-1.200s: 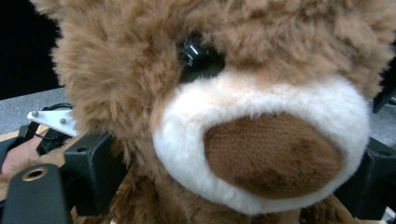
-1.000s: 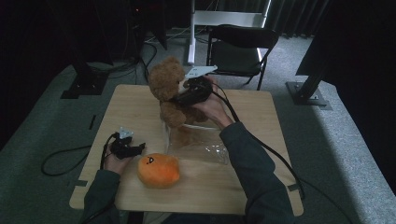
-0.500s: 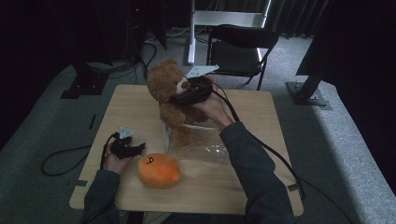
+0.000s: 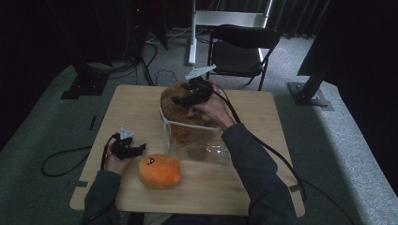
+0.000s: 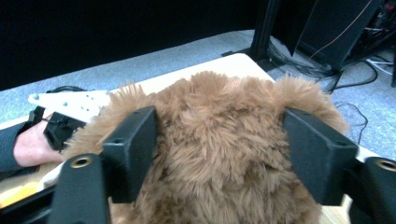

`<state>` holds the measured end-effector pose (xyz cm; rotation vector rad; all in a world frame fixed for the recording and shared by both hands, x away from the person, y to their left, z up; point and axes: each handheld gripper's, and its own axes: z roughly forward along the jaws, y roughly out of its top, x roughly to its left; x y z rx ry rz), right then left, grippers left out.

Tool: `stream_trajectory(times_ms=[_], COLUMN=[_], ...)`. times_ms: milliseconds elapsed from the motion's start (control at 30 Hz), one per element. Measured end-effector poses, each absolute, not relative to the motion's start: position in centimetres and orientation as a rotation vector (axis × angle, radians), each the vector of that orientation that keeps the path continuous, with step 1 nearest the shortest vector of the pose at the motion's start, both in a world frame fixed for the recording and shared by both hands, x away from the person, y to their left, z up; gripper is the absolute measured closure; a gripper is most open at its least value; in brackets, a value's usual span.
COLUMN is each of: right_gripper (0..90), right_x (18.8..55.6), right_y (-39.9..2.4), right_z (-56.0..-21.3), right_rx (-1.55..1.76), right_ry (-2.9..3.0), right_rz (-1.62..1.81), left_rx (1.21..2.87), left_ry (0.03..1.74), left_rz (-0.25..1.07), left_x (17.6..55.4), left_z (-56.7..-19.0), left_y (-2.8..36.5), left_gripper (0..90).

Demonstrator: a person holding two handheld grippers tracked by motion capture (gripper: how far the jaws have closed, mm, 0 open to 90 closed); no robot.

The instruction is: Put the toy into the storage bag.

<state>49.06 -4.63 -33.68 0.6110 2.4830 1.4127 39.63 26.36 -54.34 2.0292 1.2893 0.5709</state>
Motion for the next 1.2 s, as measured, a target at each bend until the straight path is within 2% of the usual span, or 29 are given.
stream_trajectory(times_ms=[467,800,1200], right_gripper=[37.7,34.3,36.4], right_x=[48.7,47.6,46.0], right_y=[-4.0,-4.3,-5.6], right_z=[-34.6,-34.5,-33.6], right_rx=[0.613,0.571,0.535], right_ry=[2.593,2.571,2.507], right_rz=[1.330,1.310,1.346], left_rx=[2.030,2.031,2.032], left_ry=[1.290,1.290,1.291], left_rz=[0.572,0.571,0.570], left_x=[39.6,39.6,39.6], left_z=[-54.3,-54.3,-54.3], left_y=[26.3,26.4,26.4], left_gripper=[30.1,30.1,30.1])
